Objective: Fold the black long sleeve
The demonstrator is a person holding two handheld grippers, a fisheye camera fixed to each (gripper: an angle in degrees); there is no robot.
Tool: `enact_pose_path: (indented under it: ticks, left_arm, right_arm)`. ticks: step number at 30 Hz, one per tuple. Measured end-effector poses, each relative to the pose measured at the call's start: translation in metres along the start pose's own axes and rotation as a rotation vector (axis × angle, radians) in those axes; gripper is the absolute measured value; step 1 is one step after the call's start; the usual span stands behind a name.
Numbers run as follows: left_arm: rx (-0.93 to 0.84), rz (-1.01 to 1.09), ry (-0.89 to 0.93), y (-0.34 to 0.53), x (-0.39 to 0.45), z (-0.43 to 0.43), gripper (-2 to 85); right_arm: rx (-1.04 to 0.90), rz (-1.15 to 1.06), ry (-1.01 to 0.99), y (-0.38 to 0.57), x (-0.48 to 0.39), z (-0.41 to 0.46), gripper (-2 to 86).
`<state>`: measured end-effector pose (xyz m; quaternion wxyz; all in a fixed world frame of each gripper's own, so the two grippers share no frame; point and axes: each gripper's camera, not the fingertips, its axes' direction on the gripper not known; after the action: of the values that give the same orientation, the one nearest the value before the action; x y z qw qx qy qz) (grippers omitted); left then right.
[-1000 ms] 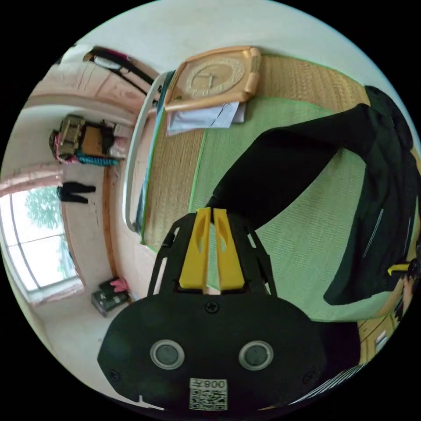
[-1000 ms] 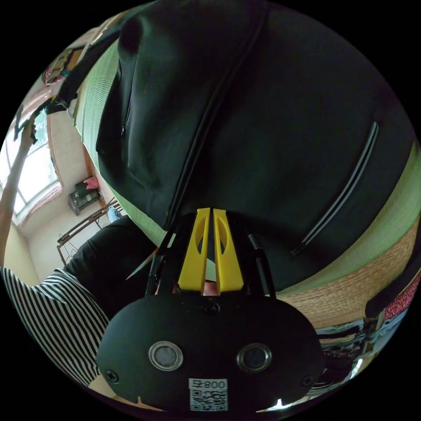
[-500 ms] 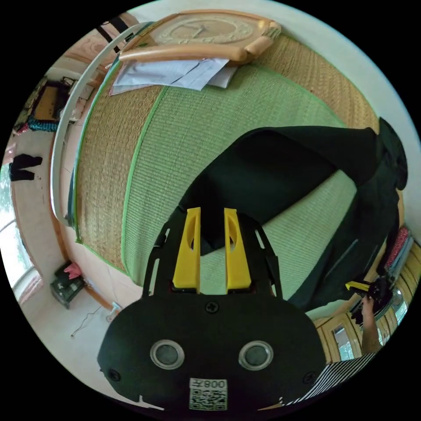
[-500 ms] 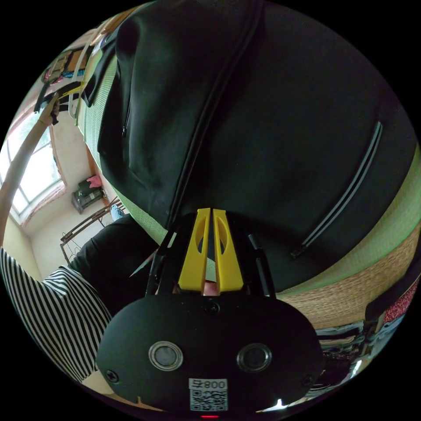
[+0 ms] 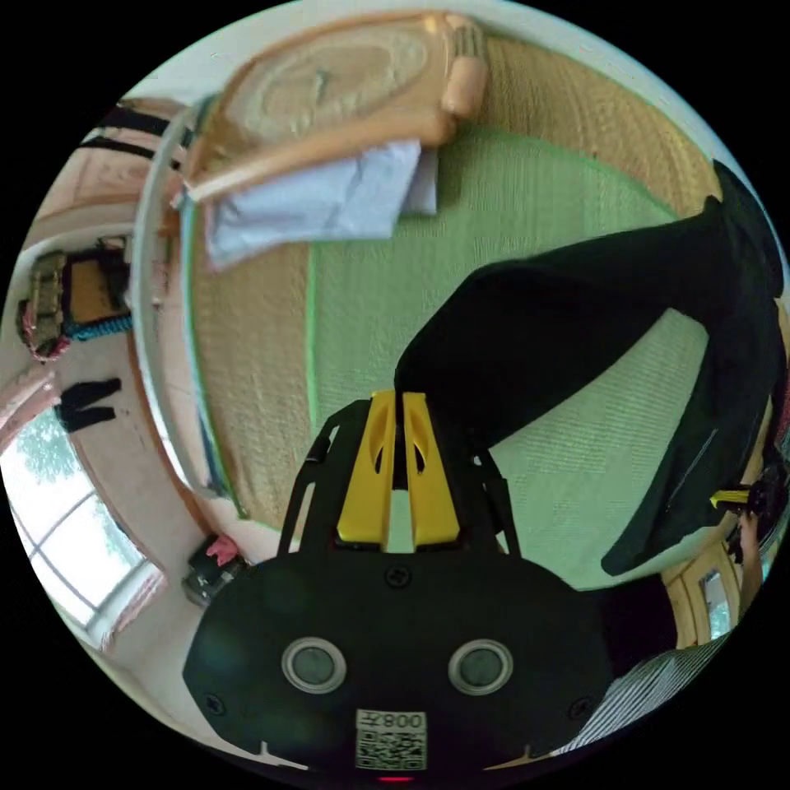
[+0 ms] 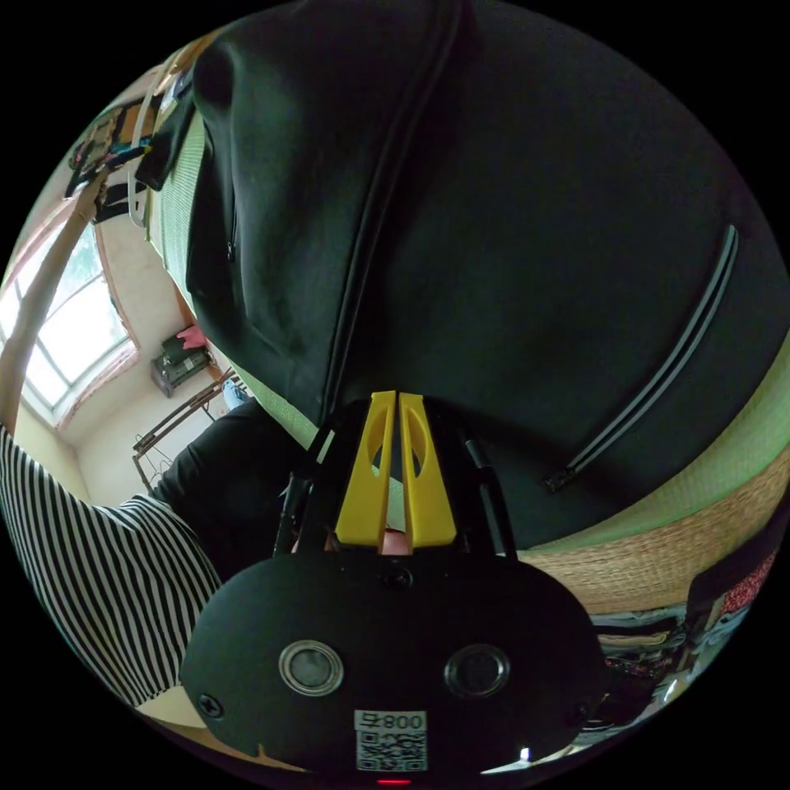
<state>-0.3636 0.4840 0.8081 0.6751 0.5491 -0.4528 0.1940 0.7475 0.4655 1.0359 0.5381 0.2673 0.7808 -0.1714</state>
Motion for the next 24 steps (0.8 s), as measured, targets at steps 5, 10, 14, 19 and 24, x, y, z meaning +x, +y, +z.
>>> enact_pose_path:
  ticks: [5, 10, 14, 19, 24]
  left_arm:
    - [0.462, 0.063, -0.198, 0.036, -0.013, -0.078, 1.8]
    - [0.173, 0.010, -0.170, 0.061, -0.014, 0.028, 1.8]
    - [0.090, -0.155, 0.026, 0.084, -0.019, 0.086, 1.5]
    - [0.109, -0.283, 0.205, 0.104, -0.030, 0.116, 1.3]
    - [0.103, -0.374, 0.325, 0.094, -0.051, 0.138, 0.6]
  right_arm:
    - [-0.012, -0.006, 0.020, -0.001, -0.001, 0.001, 0.2]
    - [-0.007, 0.034, -0.061, 0.004, 0.011, 0.002, 0.1]
    - [-0.009, 0.037, -0.088, 0.008, 0.014, 0.004, 0.1]
    - [-0.045, 0.019, -0.094, 0.010, 0.015, 0.009, 0.0]
    - [-0.065, 0.005, -0.094, 0.016, 0.012, 0.014, 0.1]
